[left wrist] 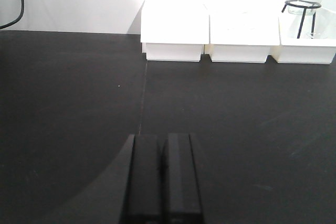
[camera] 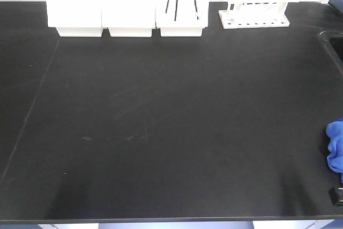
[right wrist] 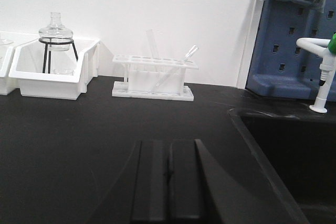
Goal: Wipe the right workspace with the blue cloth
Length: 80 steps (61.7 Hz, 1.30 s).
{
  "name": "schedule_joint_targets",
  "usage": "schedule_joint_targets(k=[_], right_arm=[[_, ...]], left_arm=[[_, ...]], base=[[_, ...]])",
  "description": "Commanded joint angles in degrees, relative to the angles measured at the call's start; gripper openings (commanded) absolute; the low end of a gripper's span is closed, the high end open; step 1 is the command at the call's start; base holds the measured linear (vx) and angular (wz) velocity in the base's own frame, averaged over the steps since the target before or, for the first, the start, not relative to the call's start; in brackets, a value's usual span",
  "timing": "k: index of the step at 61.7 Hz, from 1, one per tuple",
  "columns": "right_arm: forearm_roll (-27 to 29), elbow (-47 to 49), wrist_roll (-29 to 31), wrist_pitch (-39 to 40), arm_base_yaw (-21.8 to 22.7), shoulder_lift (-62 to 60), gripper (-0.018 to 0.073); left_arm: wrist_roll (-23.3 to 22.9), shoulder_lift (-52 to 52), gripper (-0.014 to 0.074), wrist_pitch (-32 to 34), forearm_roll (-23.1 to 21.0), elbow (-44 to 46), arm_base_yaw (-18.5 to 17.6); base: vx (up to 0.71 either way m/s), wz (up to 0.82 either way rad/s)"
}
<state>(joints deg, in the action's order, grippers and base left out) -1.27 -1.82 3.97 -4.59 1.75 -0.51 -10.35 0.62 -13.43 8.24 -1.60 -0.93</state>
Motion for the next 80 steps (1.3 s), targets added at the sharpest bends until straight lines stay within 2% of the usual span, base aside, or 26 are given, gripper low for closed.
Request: schedule_joint_targets(k=[1, 24, 28, 37, 41, 45, 54, 69, 80], right_arm=[[-0.2, -1.0, 0.1, 5.2, -0.2, -0.5, -0.0008], [-0.2, -1.0, 0.0, 6.2, -0.2, -0.5, -0.0008], [-0.2, -0.9, 0.1, 9.3, -0.2, -0.5, -0.0008], [0.0, -0.5, -0.2, 21.9, -0.1, -0.5, -0.0008], [0.7, 1.4, -0.4, 22.4, -0.1, -0.4, -0.0008], [2.2, 5.5, -1.4, 18.0, -0.2, 0.5, -0.0008], [2.5, 20.0, -1.2, 1.3, -0.1, 6.3, -0.0008], [1.3, 46.9, -0.8, -28.4, -0.1, 26.9, -0.0008], [1.8, 58.9, -0.8, -40.8, -0.1, 37.1, -0.0008]], left_arm=[[-0.5, 0.9, -0.0006, 4.6, 0.1, -1.7, -0.2], [-0.5, 0.9, -0.0006, 4.6, 0.1, -1.7, -0.2], [-0.5, 0.9, -0.0006, 4.6, 0.1, -1.7, -0.2], [-0.5, 0.9, -0.0006, 4.6, 0.1, -1.7, -0.2], [-0.5, 0.9, -0.0006, 4.6, 0.1, -1.7, -0.2], [-0.5, 0.9, -0.0006, 4.6, 0.1, -1.7, -0.2], [-0.5, 0.9, -0.0006, 4.6, 0.1, -1.7, -0.2], [-0.5, 0.9, -0.0006, 4.6, 0.1, -1.7, -0.2], [-0.5, 0.9, -0.0006, 4.6, 0.1, -1.7, -0.2]], base=[[0.0, 0.0], [0.0, 0.0], [0.0, 0.0], [0.0, 0.0], [0.0, 0.0], [0.0, 0.0], [0.0, 0.0], [0.0, 0.0], [0.0, 0.0]])
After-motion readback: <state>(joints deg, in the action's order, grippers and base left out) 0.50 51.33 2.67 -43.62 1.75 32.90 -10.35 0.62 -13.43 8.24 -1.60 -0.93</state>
